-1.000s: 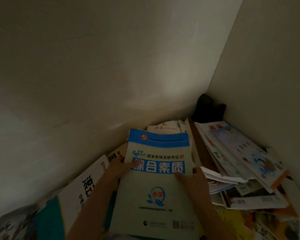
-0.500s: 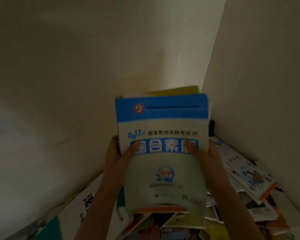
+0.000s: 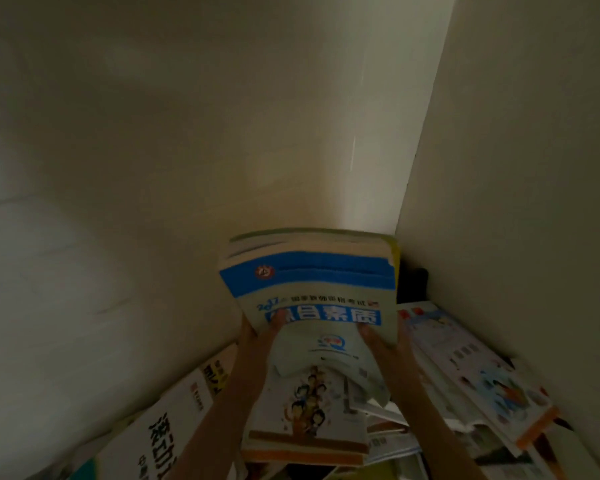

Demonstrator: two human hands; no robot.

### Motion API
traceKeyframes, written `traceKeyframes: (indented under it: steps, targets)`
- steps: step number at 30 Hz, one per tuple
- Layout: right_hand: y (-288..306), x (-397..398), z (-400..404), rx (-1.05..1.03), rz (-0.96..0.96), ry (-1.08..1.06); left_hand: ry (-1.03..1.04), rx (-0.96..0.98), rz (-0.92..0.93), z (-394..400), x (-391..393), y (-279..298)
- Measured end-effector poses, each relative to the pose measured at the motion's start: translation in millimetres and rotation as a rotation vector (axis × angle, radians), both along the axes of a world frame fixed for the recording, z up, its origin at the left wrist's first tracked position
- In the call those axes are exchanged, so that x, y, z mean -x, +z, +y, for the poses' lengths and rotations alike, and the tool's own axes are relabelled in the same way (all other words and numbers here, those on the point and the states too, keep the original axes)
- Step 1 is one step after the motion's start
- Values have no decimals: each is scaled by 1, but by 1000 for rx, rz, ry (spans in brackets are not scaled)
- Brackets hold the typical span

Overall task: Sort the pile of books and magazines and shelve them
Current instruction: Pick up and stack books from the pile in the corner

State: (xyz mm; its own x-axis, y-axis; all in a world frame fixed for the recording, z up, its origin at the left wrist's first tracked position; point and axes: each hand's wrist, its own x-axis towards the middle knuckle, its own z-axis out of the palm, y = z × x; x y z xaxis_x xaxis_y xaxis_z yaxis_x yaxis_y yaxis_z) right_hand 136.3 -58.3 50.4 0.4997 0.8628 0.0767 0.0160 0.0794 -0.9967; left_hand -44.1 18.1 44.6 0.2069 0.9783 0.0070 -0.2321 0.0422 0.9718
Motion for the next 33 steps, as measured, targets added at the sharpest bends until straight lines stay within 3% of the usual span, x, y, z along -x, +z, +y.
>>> traceKeyframes:
  steps: [2, 8, 15, 19, 21, 24, 27, 33]
  targets:
    - [5, 4, 0, -29, -19, 12, 12, 20, -1, -1, 1, 12]
    - [19, 3, -9, 55, -26, 14, 38, -2, 252, -6, 26, 35]
    - [-23, 10, -25, 334, -88, 119, -59, 272, 434, -38, 40, -34]
    - [-42, 14, -23, 456, -57, 81, -98, 113, 615, -53, 56, -50]
    - [-44, 13, -19, 491, -87, 73, -46, 47, 806, -56, 80, -56]
    - [-44, 16, -18, 531, -180, 79, -205, 105, 1106, -70, 119, -62]
    - [-40, 27, -26, 565, -292, 35, -369, 91, 1242, -83, 148, -76]
    - [-49, 48, -58, 686, -670, -134, -490, -49, 1463, -97, 163, -93]
